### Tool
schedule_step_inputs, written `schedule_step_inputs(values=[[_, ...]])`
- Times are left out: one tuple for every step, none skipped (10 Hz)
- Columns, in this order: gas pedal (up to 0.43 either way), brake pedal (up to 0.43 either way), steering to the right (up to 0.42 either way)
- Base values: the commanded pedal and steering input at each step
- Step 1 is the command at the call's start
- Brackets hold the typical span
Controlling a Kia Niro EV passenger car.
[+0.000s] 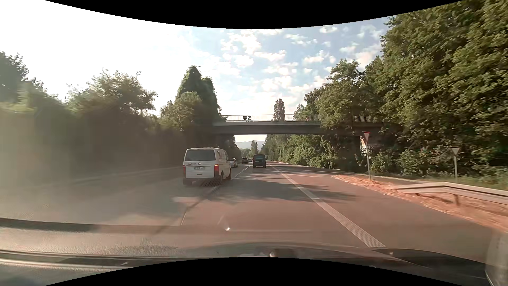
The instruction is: Follow the waypoints while adhering to traffic rules and regulations
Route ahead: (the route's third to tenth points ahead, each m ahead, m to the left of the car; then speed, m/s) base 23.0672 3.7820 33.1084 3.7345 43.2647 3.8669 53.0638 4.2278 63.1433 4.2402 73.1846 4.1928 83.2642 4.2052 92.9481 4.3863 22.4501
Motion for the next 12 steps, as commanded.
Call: schedule_step_inputs(values=[[0.000,0.000,0.000],[0.000,0.000,0.000],[0.000,0.000,0.000],[0.000,0.000,0.000],[0.000,0.000,0.000],[0.000,0.000,0.000],[0.000,0.000,0.000],[0.020,0.000,-0.001],[0.039,0.000,-0.001],[0.079,0.000,0.000],[0.098,0.000,-0.001],[0.130,0.000,-0.001]])
